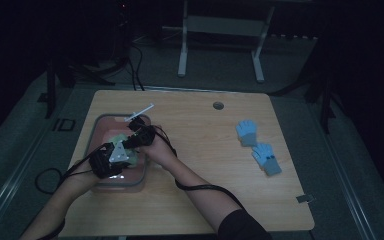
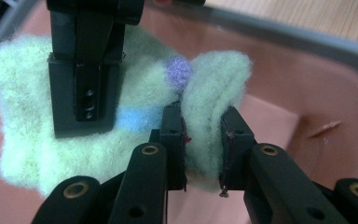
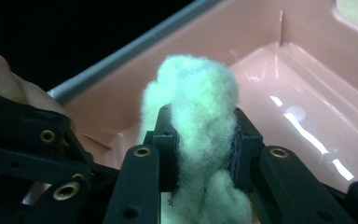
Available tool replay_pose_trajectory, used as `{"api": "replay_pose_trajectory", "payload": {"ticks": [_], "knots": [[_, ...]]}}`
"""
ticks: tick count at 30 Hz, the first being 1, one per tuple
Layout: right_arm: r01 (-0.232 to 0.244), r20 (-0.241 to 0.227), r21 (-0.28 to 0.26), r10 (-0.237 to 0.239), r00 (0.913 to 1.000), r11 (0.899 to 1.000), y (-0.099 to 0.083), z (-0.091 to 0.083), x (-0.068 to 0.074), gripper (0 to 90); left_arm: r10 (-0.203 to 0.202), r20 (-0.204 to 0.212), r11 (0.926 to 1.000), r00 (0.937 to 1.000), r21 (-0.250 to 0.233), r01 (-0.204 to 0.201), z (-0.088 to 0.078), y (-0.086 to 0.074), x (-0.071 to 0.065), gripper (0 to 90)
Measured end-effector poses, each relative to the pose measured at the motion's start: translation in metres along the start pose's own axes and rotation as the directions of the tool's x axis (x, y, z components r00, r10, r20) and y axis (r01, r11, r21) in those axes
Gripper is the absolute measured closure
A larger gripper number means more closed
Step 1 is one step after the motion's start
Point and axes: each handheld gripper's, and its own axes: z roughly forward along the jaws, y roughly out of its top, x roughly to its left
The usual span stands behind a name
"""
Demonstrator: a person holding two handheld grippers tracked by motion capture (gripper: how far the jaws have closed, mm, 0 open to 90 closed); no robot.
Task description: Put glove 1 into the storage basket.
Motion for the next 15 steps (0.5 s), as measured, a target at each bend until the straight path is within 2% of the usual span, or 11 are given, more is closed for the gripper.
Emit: {"api": "replay_pose_trajectory", "payload": {"ticks": [6, 7, 8, 9, 12, 14, 15], "knots": [[0.0, 0.008, 0.026, -0.001, 1.0, 1.0, -0.003, 0.008, -0.005, 69.7, 0.01, 0.009, 0.9996, 0.9999, 0.028, -0.011, 0.008, -0.001, 0.0, 75.9], [0.002, 0.015, 0.031, -0.002, 0.9999, 1.0, -0.002, 0.008, -0.005, 69.6, 0.001, 0.023, 0.9995, 0.9997, 0.031, -0.001, 0.01, 0.0, 0.002, 75.9], [0.012, 0.05, 0.066, -0.015, 0.9986, 0.998, 0.0, 0.01, -0.006, 67.9, 0.008, 0.027, 0.999, 0.9996, 0.044, -0.009, 0.013, 0.001, 0.003, 75.8], [0.012, 0.05, 0.066, -0.015, 0.9986, 0.998, 0.0, 0.01, -0.006, 67.9, 0.008, 0.027, 0.999, 0.9996, 0.044, -0.009, 0.013, 0.001, 0.003, 75.8], [-0.012, 0.057, 0.1, 0.006, 0.9984, 0.995, 0.001, 0.014, -0.01, 58.9, 0.018, 0.039, 0.9968, 0.9991, 0.077, -0.021, 0.021, 0.002, 0.004, 75.5], [0.009, 0.081, 0.105, -0.017, 0.9965, 0.994, 0.002, 0.015, -0.008, 50.7, 0.021, 0.034, 0.9962, 0.9992, 0.083, -0.023, 0.024, 0.002, 0.005, 75.0], [0.009, 0.081, 0.105, -0.017, 0.9965, 0.994, 0.002, 0.015, -0.008, 50.7, 0.019, 0.042, 0.9958, 0.999, 0.088, -0.022, 0.025, 0.002, 0.005, 75.0]]}}
